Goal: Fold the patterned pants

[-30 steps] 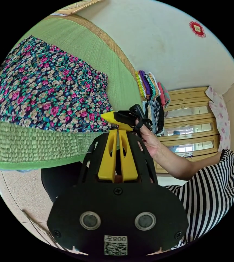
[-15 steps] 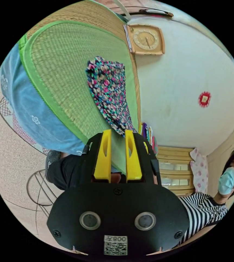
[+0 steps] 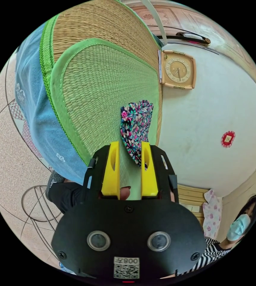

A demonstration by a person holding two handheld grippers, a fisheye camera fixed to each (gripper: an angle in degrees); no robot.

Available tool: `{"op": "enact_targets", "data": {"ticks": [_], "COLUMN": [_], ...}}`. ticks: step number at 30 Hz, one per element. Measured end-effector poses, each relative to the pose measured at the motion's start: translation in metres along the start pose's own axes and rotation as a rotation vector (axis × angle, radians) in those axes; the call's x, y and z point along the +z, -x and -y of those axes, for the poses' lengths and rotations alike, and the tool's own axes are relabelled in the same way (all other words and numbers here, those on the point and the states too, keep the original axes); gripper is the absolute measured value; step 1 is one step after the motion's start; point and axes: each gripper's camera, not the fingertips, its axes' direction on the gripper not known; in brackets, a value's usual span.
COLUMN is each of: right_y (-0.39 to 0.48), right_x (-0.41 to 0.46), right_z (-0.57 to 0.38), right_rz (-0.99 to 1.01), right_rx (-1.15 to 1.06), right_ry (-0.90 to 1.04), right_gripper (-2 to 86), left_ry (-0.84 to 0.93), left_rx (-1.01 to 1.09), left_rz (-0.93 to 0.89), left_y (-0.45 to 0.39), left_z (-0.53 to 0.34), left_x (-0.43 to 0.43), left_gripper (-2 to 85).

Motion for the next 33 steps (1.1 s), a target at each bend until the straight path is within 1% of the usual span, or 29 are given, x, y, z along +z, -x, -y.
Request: {"op": "enact_targets", "data": {"ticks": [9, 12, 15, 25, 29, 33], "right_y": [0.026, 0.034, 0.041, 0.045, 0.054, 0.078], "right_x": [-0.014, -0.021, -0.029, -0.074, -0.093, -0.117], "right_z": [-0.028, -0.040, -0.054, -0.136, -0.183, -0.218], "right_rz": [0.011, 0.006, -0.020, -0.129, -0.085, -0.030], "right_rx": [0.001, 0.008, 0.017, 0.124, 0.147, 0.096], "right_ry": [-0.003, -0.003, 0.002, 0.031, 0.034, 0.024], "right_gripper": [0.4, 0.5, 0.5, 1.2, 1.3, 1.2], "left_ry": [0.020, 0.032, 0.025, 0.074, 0.084, 0.107], "left_rx": [0.008, 0.019, 0.019, 0.102, 0.157, 0.248], "left_rz": [0.046, 0.067, 0.052, 0.046, 0.024, 0.024], "left_y": [-0.027, -0.036, -0.045, -0.088, -0.120, -0.162], "left_z": [-0.020, -0.032, -0.049, -0.140, -0.184, -0.218], "left_x": [0.022, 0.033, 0.042, 0.056, 0.065, 0.083], "left_gripper": [8.7, 6.9, 5.2, 3.9, 3.8, 3.8]}}
